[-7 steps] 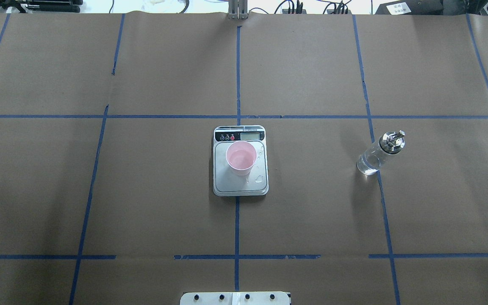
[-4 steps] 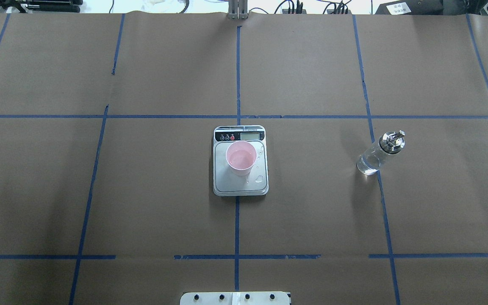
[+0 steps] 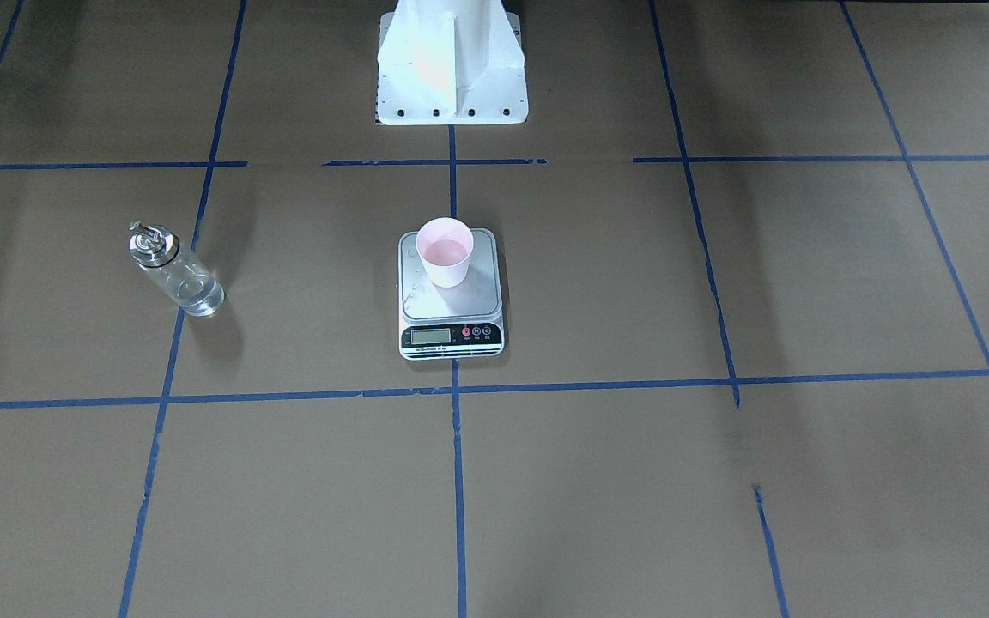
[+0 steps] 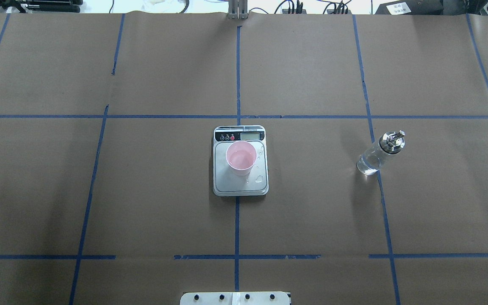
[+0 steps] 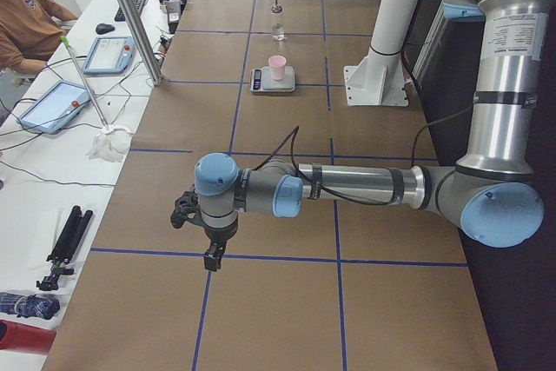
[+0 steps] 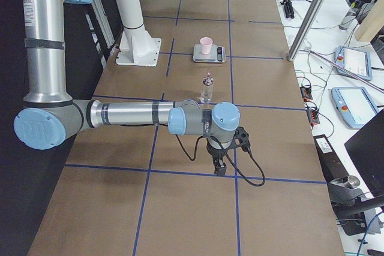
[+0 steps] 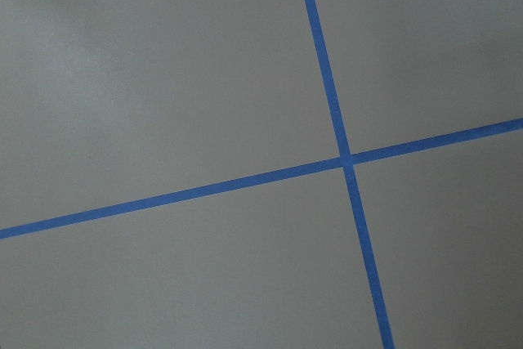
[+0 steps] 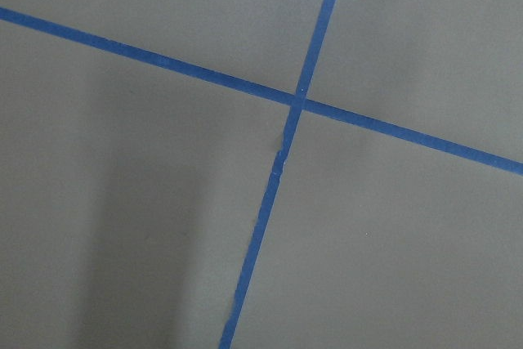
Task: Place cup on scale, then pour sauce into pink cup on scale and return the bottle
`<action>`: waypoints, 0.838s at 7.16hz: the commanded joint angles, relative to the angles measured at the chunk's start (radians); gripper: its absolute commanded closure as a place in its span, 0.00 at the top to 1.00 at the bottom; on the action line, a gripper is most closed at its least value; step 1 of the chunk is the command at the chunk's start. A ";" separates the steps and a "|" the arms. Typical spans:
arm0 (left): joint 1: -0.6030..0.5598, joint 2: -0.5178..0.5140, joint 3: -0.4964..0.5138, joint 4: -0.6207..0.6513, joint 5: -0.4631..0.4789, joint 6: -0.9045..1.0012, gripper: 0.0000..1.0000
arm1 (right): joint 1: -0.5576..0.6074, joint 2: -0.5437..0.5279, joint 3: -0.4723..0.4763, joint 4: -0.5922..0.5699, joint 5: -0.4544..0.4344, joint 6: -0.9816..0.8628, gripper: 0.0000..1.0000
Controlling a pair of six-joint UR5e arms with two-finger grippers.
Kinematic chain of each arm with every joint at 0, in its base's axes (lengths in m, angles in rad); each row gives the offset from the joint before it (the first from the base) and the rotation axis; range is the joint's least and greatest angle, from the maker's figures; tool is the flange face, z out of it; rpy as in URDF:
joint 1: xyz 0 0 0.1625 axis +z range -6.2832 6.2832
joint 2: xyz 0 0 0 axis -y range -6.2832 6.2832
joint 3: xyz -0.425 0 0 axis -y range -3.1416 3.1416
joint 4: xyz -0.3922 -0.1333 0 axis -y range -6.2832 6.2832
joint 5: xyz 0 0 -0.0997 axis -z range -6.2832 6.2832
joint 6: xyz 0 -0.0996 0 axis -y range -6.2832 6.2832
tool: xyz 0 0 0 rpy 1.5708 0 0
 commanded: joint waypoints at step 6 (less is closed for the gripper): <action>0.002 0.021 -0.019 0.206 -0.010 -0.004 1.00 | 0.000 -0.001 -0.020 0.012 0.004 -0.001 1.00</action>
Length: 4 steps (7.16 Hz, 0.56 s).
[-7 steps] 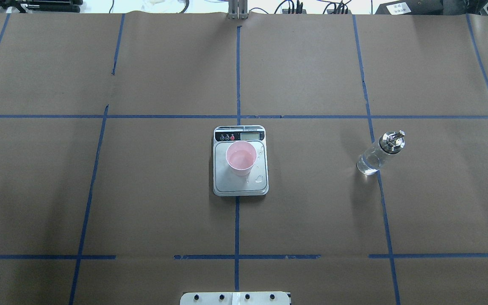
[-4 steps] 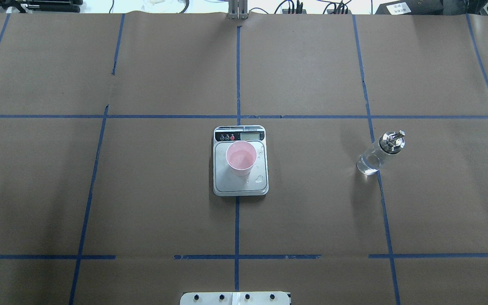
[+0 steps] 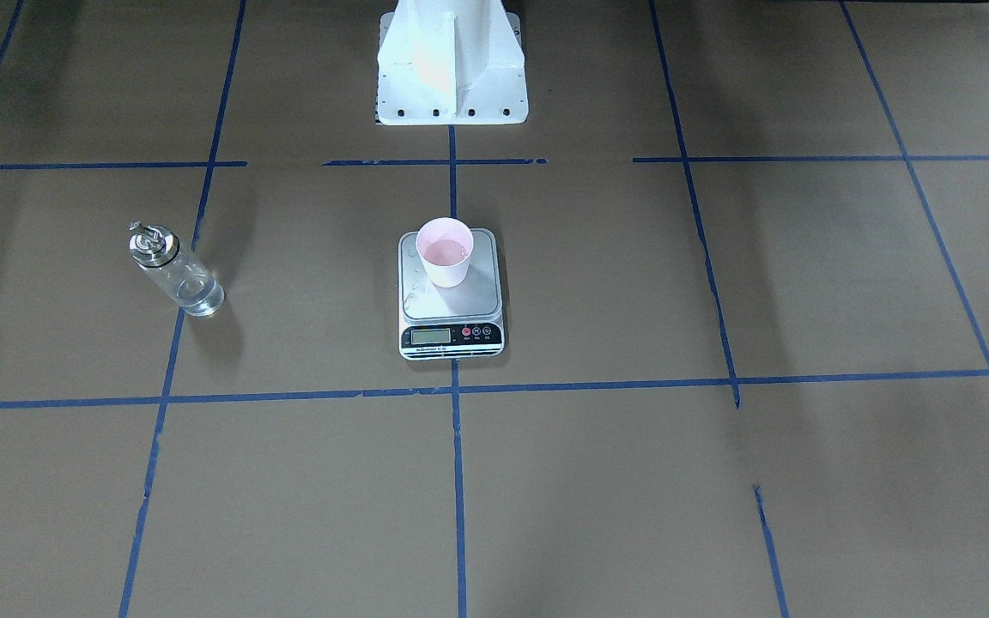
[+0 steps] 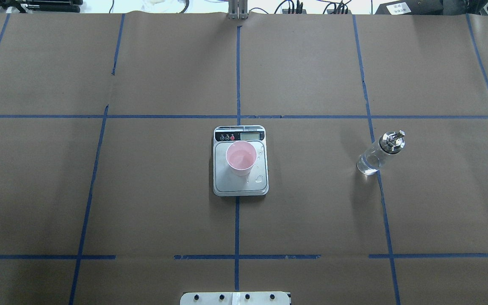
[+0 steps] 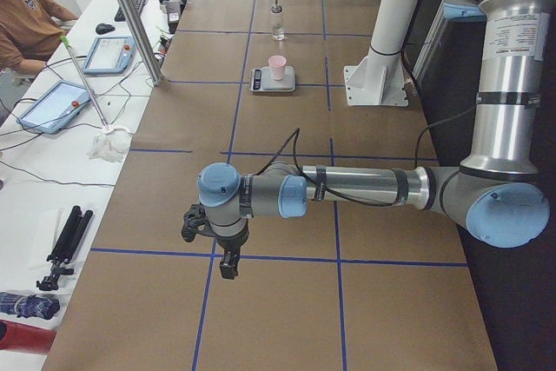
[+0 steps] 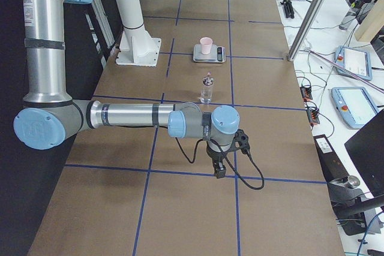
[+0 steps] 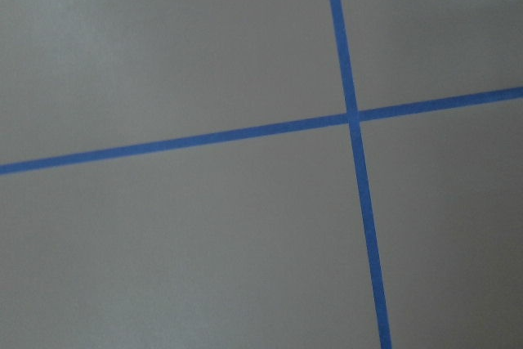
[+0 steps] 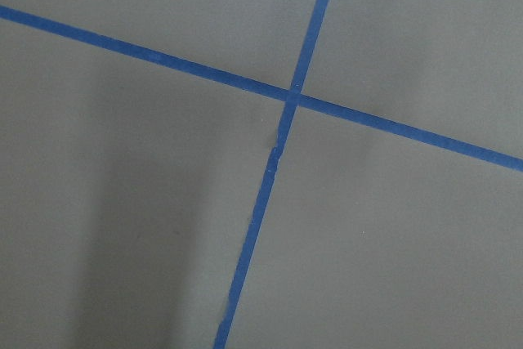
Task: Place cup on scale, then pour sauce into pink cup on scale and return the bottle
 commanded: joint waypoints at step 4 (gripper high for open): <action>0.003 0.001 0.004 0.044 0.004 0.002 1.00 | 0.000 0.000 0.012 0.001 0.000 -0.004 1.00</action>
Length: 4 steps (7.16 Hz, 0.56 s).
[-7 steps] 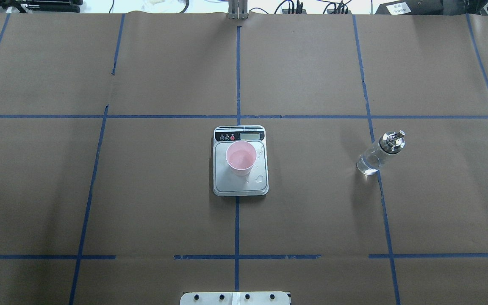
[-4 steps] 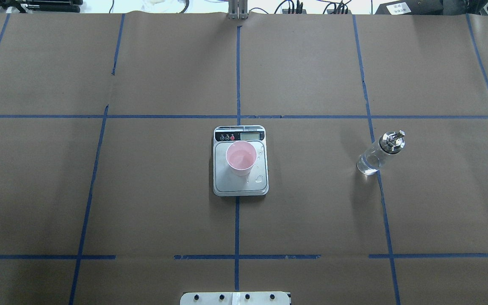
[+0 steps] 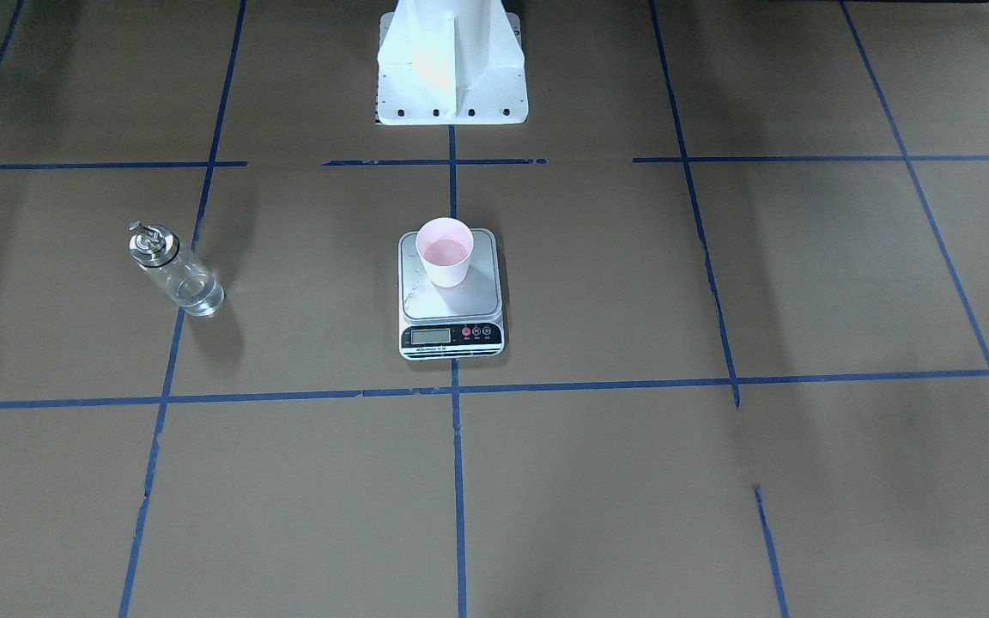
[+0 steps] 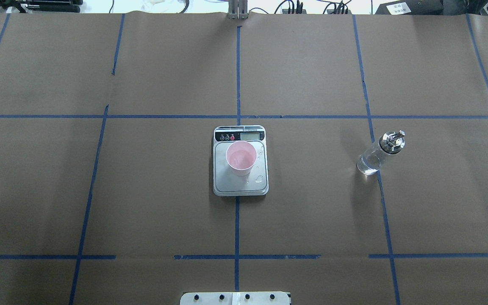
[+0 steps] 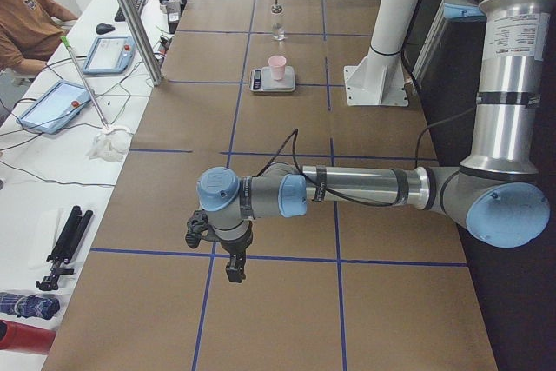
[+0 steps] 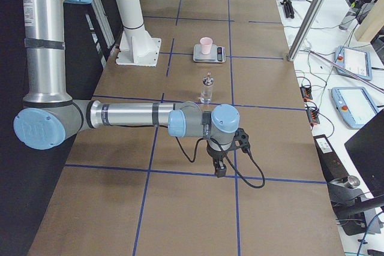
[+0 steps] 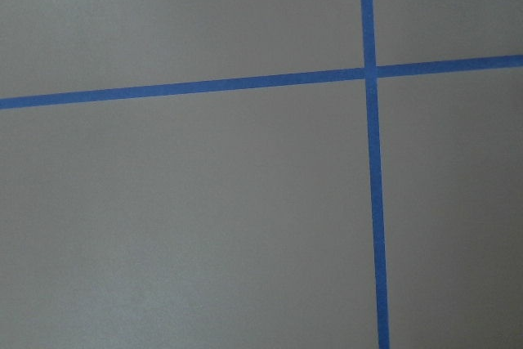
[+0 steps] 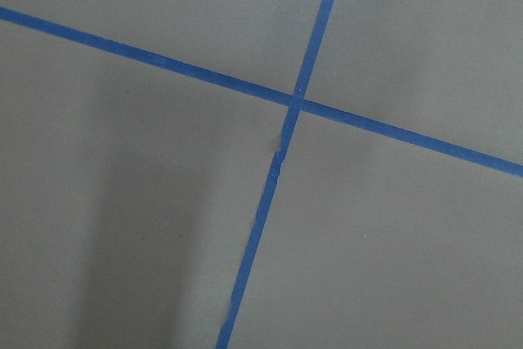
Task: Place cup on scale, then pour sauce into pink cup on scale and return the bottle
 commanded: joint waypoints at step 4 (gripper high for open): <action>0.007 -0.008 0.007 -0.001 -0.002 0.003 1.00 | 0.000 0.003 0.008 0.000 0.000 0.000 1.00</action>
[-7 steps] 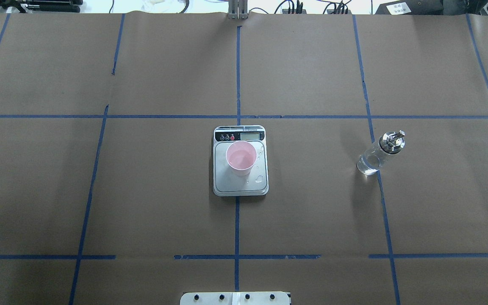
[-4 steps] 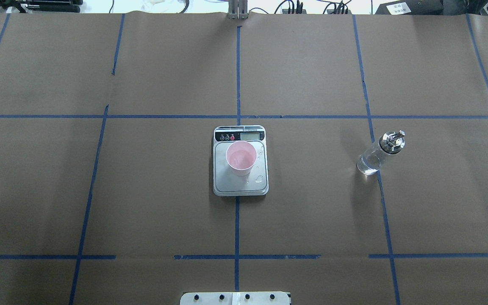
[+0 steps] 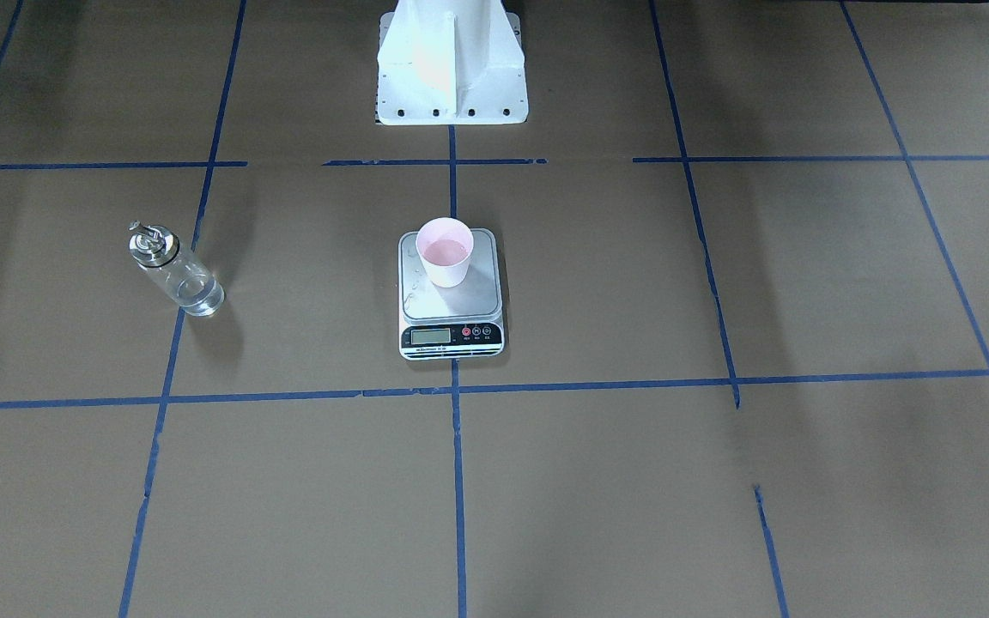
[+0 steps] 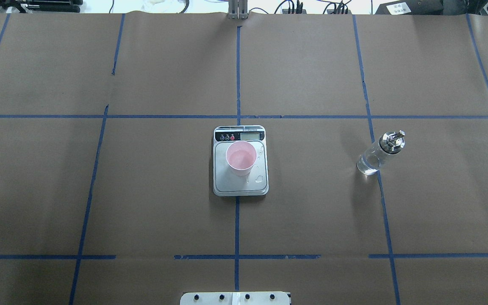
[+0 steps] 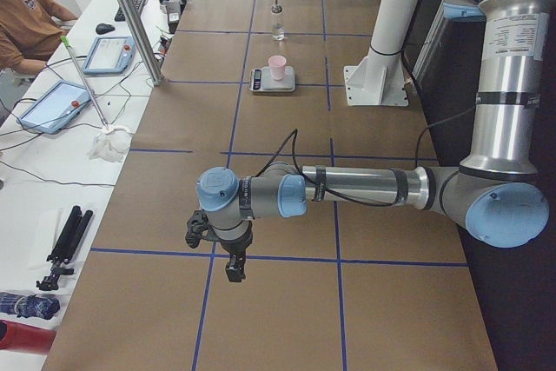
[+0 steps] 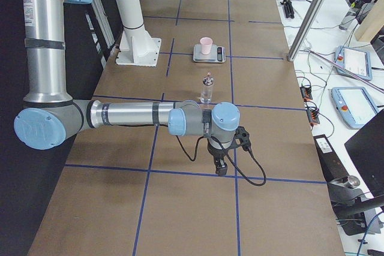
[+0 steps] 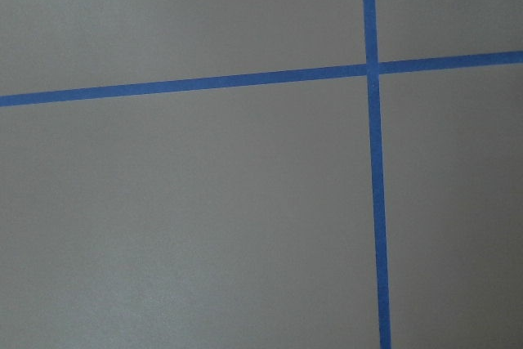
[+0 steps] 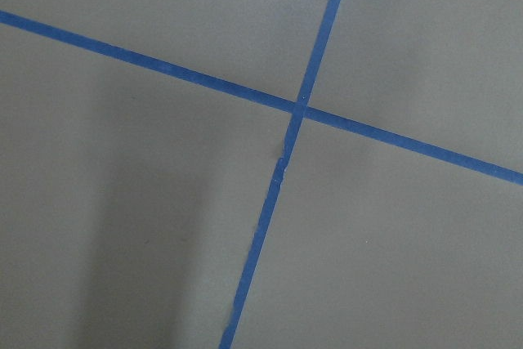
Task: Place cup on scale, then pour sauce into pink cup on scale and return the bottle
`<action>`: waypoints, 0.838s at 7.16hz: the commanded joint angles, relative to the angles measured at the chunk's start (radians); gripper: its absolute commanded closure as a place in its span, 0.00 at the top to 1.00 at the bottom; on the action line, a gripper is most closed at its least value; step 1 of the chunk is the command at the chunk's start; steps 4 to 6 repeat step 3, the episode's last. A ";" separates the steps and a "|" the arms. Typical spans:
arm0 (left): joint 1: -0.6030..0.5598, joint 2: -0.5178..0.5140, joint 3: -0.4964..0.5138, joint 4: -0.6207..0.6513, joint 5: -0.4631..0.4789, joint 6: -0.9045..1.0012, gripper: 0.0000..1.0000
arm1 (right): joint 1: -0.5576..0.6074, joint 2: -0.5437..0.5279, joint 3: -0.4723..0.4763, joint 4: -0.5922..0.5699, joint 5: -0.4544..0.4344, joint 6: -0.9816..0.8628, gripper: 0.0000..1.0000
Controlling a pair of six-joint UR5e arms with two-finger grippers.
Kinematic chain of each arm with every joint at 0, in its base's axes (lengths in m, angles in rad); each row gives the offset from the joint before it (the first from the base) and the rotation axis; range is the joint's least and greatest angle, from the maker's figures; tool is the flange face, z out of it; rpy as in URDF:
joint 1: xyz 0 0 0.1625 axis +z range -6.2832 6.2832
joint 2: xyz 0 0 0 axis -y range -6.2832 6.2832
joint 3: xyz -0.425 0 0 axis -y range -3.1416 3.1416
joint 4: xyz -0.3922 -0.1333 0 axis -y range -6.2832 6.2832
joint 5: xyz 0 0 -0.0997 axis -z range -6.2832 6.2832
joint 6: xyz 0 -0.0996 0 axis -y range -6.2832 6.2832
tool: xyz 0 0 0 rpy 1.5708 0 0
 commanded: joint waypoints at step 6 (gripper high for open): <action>0.003 -0.014 0.001 0.003 0.002 0.001 1.00 | 0.000 -0.004 -0.001 0.000 0.000 0.000 1.00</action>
